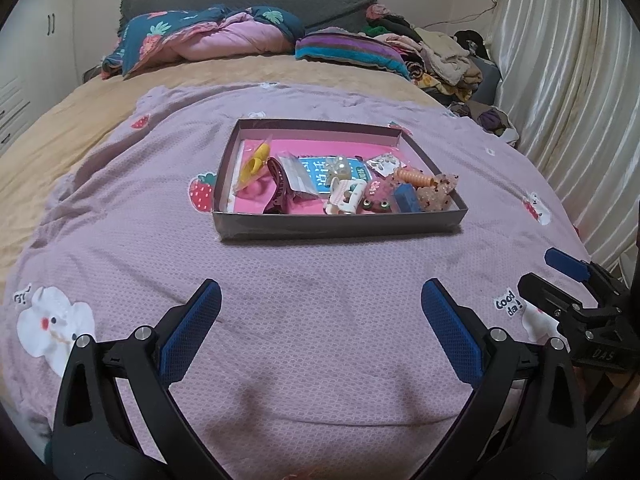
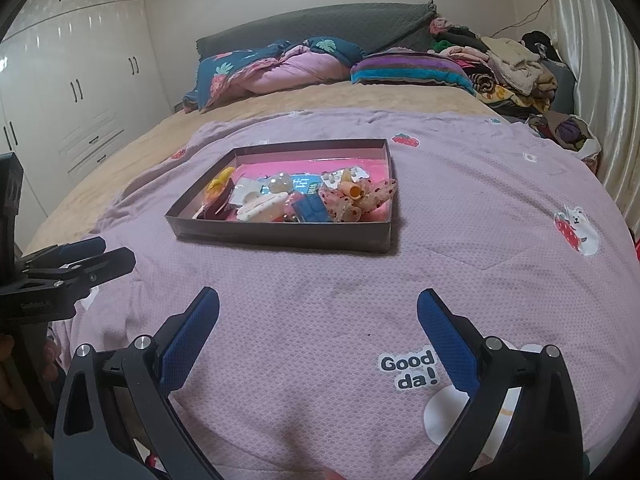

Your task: Organize jewelry

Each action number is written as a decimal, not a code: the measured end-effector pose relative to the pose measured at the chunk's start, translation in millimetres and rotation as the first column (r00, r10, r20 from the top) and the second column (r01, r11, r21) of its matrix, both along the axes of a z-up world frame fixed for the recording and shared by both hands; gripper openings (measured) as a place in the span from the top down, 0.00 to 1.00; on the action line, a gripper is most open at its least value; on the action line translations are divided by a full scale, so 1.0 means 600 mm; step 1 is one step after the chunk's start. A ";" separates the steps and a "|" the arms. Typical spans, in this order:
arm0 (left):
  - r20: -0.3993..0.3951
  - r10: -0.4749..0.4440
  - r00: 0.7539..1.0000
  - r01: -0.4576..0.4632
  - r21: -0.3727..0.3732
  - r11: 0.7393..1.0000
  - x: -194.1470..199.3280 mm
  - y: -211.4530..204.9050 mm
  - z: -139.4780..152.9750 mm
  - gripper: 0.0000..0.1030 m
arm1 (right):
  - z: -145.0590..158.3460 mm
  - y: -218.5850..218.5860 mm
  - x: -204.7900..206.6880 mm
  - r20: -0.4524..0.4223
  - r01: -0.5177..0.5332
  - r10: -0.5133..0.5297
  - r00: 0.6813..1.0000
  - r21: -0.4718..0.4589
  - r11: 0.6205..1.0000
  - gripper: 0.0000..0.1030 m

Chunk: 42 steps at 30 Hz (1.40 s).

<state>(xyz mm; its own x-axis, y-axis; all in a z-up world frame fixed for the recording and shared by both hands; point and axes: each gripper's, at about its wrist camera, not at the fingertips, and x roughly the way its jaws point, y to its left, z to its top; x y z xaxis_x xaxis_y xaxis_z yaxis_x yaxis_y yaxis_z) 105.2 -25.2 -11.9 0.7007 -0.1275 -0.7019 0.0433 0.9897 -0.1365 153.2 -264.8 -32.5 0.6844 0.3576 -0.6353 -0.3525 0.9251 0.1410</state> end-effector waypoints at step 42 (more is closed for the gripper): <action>-0.018 0.005 1.000 -0.005 0.004 1.000 -0.001 0.001 0.002 0.09 | 0.003 0.001 -0.002 0.002 0.002 -0.002 1.000 -0.012 1.000 0.04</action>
